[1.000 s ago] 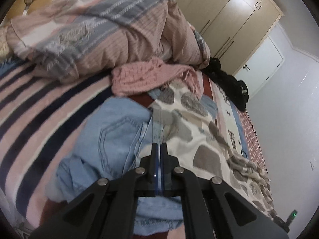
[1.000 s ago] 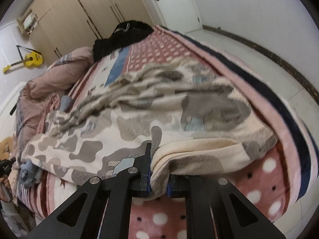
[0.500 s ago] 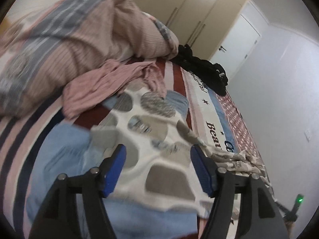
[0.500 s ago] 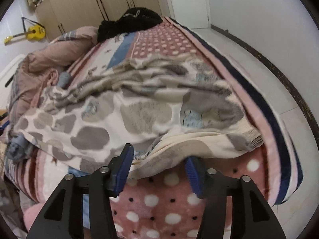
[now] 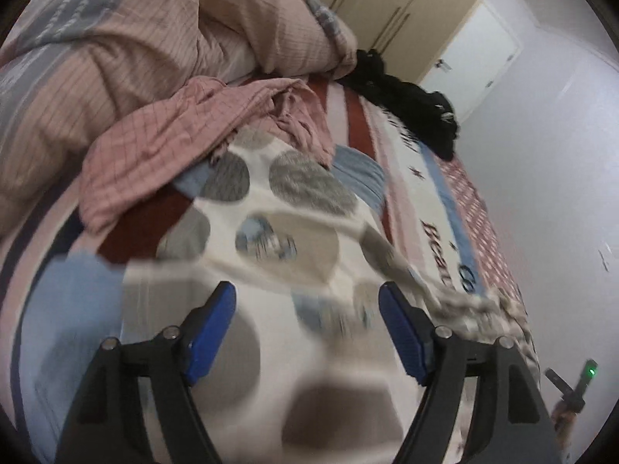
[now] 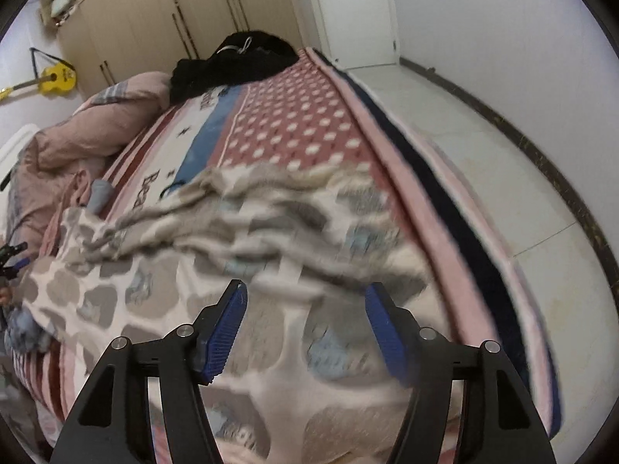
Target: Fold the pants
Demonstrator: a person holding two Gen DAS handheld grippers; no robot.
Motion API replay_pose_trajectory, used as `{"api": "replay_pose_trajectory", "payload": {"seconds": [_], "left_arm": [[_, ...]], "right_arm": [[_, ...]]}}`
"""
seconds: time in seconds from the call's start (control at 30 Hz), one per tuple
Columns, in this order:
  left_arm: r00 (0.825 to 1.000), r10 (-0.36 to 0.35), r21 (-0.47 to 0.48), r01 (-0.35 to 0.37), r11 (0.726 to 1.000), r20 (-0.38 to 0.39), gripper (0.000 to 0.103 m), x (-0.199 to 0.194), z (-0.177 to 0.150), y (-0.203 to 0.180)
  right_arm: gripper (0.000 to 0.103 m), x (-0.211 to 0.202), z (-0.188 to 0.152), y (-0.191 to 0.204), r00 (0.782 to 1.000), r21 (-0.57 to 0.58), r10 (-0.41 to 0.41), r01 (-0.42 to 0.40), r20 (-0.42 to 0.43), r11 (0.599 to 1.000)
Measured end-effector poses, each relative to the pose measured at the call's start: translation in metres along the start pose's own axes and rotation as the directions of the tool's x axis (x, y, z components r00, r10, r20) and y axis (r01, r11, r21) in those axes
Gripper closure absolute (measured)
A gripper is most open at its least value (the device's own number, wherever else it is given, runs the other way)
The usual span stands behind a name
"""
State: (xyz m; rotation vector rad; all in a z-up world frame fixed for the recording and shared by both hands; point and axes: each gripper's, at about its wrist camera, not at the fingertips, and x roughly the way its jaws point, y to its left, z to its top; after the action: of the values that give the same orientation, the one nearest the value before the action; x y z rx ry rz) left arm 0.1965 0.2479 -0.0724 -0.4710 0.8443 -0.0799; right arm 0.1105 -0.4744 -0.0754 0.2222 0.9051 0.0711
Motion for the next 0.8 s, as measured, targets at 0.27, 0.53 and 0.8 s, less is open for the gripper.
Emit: {"api": "replay_pose_trajectory", "payload": {"seconds": [0.27,0.53,0.8], "left_arm": [[0.983,-0.169,-0.199,0.151,0.968,-0.073,0.026,-0.051,-0.077,0.029],[0.967,-0.242,-0.291,0.208,0.934,-0.085,0.022,-0.014,-0.086,0.039],[0.987,-0.15,-0.289,0.162,0.944,0.06,0.036,-0.006,-0.062,0.033]], "right_arm": [[0.043,-0.011,-0.065,0.037,0.985,0.016,0.171,-0.171,0.004,0.985],[0.043,-0.004,-0.077,0.046,0.978,0.033,0.21,-0.21,0.006,0.977],[0.043,-0.006,-0.098,0.033,0.978,0.096,0.21,-0.21,0.004,0.973]]}}
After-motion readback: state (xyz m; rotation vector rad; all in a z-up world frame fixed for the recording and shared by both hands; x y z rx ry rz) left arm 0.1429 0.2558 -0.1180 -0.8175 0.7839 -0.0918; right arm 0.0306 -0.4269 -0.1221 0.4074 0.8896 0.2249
